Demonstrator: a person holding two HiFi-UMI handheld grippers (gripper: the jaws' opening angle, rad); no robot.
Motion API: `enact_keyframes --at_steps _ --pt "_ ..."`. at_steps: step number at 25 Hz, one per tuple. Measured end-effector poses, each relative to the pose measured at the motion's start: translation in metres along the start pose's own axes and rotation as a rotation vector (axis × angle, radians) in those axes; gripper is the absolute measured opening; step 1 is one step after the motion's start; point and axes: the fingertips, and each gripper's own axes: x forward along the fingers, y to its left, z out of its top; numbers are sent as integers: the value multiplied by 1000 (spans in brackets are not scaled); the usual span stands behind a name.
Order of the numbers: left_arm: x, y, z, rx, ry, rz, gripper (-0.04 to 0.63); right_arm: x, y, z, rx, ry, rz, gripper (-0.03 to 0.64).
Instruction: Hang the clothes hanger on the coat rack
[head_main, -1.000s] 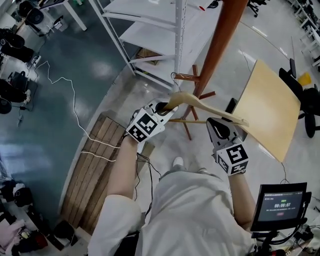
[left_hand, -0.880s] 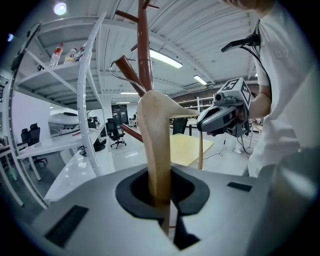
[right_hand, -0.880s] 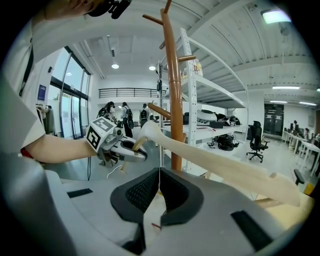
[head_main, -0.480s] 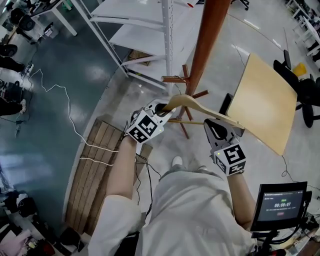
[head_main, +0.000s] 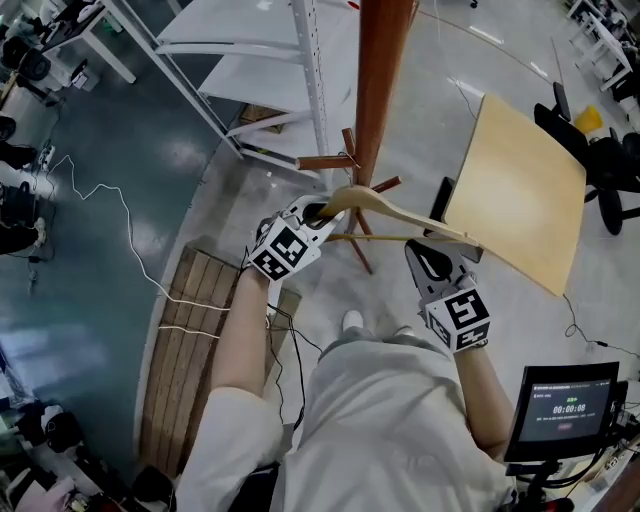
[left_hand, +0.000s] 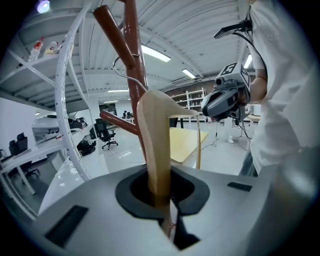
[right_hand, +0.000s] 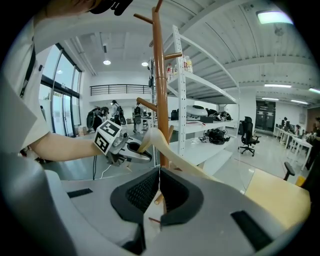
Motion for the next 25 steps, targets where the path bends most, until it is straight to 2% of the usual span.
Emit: enact_keyframes --at_steps 5,16,18,21,23,25 --pt "12 9 -3 7 16 19 23 -2 -4 -6 5 5 -10 12" --pt "16 29 -8 86 103 112 31 -5 -9 -9 18 3 -25 12" --pt "13 33 -7 94 105 138 63 -5 -9 -8 21 2 -25 12" --pt "11 36 -4 111 107 168 152 -5 -8 -9 23 3 -24 12" --pt "10 36 -4 132 125 182 212 -5 -7 -9 24 2 -21 12" --pt "8 37 -6 159 148 200 242 -5 -7 -8 24 0 -19 12"
